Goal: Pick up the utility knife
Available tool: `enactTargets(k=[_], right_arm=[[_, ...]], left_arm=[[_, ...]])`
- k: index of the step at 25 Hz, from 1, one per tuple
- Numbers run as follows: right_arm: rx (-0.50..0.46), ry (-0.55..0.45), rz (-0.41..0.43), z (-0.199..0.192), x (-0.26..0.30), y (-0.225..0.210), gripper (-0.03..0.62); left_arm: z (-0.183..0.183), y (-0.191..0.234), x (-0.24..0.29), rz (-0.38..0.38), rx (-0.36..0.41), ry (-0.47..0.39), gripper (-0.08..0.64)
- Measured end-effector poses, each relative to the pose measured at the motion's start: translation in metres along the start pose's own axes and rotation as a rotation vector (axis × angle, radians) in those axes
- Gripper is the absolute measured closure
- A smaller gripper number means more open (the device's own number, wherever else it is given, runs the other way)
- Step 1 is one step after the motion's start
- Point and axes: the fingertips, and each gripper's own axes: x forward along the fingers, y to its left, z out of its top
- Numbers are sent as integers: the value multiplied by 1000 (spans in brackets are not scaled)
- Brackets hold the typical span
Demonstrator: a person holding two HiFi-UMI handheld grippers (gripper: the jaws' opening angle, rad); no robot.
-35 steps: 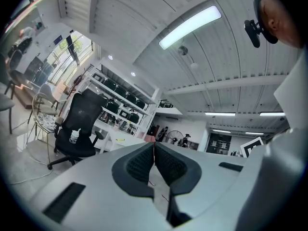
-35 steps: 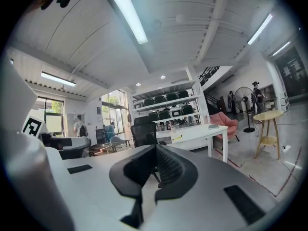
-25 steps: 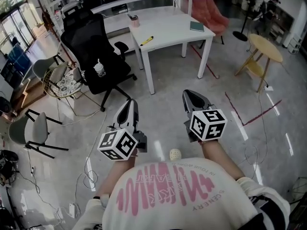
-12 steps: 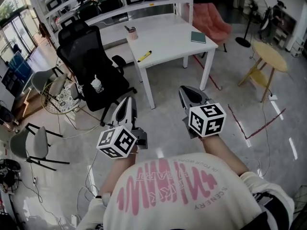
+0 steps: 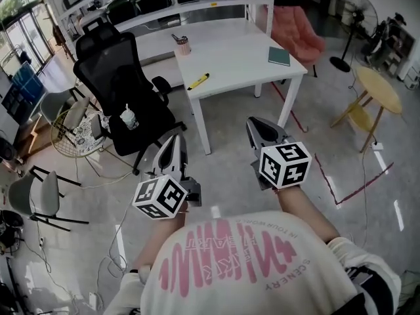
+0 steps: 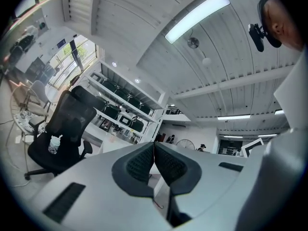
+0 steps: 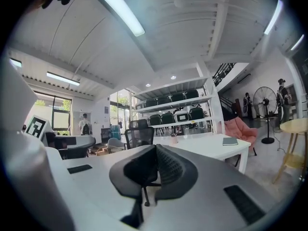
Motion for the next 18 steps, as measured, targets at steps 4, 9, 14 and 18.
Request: enactTargets(k=[4,9,14,18], right_arm=[[25,50,-1,-19,27,-11,578],[15,75,-18,-29,73,-21,578],[42,62,-60,-27,134,-46,578],[61,54,-58,-12,196,-51,578]], left_arm=[[-12,24,17,29,-16,35,535],[-15,63,55,34,-33,59,535],[-16,95,120,-23,-27,98,535],[8,129,175,-44,-14,100,535]])
